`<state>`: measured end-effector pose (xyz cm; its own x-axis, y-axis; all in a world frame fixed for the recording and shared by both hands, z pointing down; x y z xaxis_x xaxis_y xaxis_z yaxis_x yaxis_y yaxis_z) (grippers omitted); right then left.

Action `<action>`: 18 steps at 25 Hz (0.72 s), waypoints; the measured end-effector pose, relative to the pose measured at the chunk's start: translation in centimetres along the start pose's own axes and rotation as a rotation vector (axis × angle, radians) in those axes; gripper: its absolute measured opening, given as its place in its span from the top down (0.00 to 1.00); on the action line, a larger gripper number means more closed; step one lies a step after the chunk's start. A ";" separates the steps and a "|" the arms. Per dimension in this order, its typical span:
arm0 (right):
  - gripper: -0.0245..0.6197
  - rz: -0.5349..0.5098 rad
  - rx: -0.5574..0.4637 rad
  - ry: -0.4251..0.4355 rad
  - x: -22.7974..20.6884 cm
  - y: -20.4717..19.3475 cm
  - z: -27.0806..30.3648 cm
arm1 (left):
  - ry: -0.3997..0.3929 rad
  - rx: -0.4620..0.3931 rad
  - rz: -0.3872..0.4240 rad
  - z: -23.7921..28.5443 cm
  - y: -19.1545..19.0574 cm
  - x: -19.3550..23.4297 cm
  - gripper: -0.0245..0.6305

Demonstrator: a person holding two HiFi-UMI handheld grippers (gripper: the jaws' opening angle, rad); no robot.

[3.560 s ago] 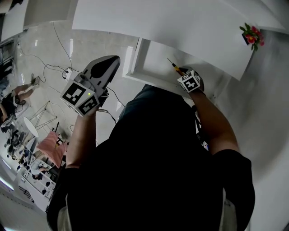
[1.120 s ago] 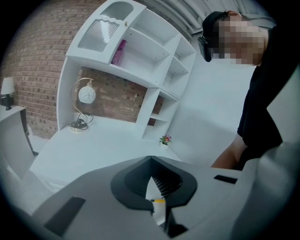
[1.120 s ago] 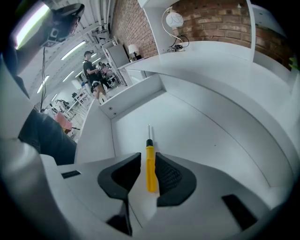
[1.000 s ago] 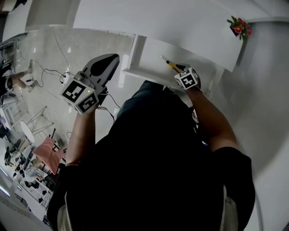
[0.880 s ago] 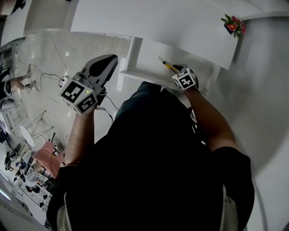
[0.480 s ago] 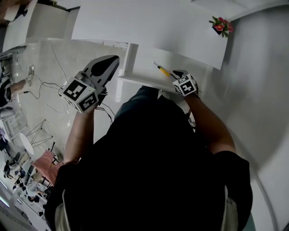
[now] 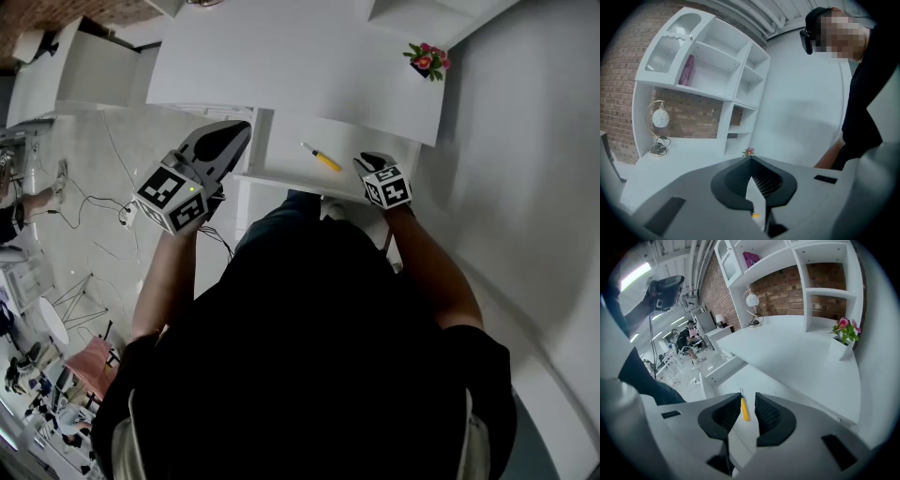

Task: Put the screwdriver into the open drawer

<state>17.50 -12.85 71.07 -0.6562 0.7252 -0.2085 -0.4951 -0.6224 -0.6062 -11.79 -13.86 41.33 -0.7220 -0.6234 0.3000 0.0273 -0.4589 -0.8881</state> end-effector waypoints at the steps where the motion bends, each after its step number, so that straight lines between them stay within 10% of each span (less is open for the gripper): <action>1: 0.80 0.009 -0.011 -0.008 -0.1 0.2 -0.8 | -0.007 -0.002 0.006 0.1 0.3 -0.4 0.94; 18: 0.81 0.127 -0.221 -0.184 -3.0 3.1 -14.3 | -0.110 -0.013 0.080 1.0 3.6 -6.5 0.94</action>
<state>26.09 -12.79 58.86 -0.8072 0.5673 -0.1632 -0.2795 -0.6109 -0.7408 -6.30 -12.05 36.53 -0.6377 -0.7237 0.2636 0.0721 -0.3969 -0.9150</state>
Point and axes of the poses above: the fingertips, and each gripper's own axes: z forward along the fingers, x to its left, y out of its top, the point moved 6 cm from there along -z, backward along the fingers, and after that the axes turned 4 degrees about -z, right-handed, at the moved point
